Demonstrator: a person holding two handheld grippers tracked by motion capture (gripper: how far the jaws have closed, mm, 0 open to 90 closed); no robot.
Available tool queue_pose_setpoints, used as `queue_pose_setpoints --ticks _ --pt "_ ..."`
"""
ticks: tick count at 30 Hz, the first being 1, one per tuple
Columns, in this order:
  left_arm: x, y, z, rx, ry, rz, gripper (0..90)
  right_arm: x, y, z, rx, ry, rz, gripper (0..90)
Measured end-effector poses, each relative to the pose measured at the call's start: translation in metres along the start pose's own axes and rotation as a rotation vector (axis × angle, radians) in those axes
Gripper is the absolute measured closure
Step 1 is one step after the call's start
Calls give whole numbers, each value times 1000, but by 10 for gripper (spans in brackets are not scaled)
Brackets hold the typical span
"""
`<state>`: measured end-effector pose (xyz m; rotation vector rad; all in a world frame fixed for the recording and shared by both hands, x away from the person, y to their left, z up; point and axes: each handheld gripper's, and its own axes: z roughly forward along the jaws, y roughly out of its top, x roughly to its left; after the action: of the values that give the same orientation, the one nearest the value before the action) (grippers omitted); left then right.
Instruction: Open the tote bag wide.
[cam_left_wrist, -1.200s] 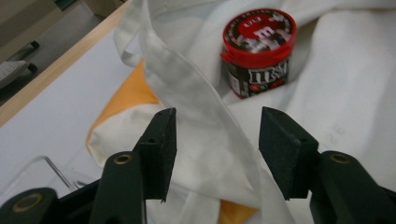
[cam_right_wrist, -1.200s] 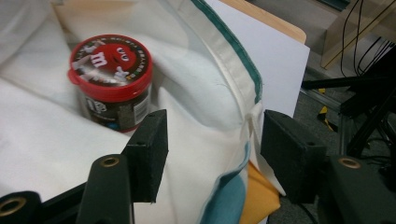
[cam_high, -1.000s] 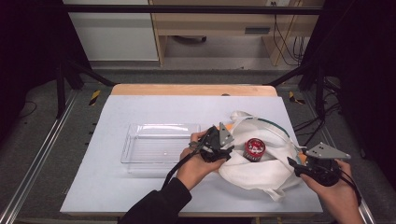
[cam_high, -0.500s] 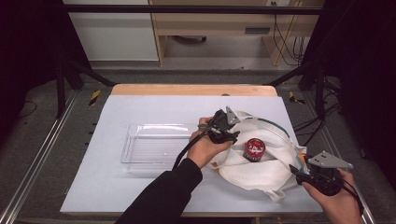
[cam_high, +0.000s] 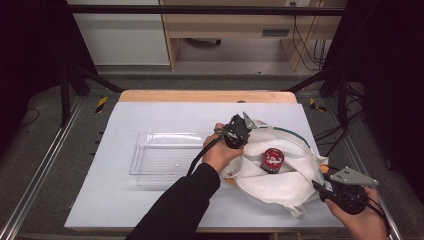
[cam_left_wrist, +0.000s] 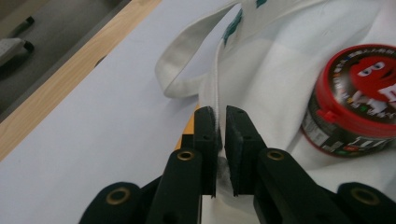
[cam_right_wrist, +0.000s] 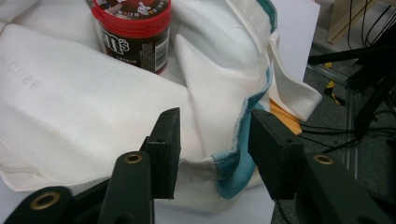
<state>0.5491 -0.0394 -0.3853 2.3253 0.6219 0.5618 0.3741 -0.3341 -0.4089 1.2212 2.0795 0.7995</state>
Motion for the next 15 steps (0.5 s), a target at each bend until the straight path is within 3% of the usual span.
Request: queue_pose_setpoints --ticks 9,15 --pt "19 -15 11 52 2 -40 854 0 -6 6 28 -3 -8 609" --pt "18 -18 13 61 1 -49 853 -2 -10 5 39 0 -9 609"
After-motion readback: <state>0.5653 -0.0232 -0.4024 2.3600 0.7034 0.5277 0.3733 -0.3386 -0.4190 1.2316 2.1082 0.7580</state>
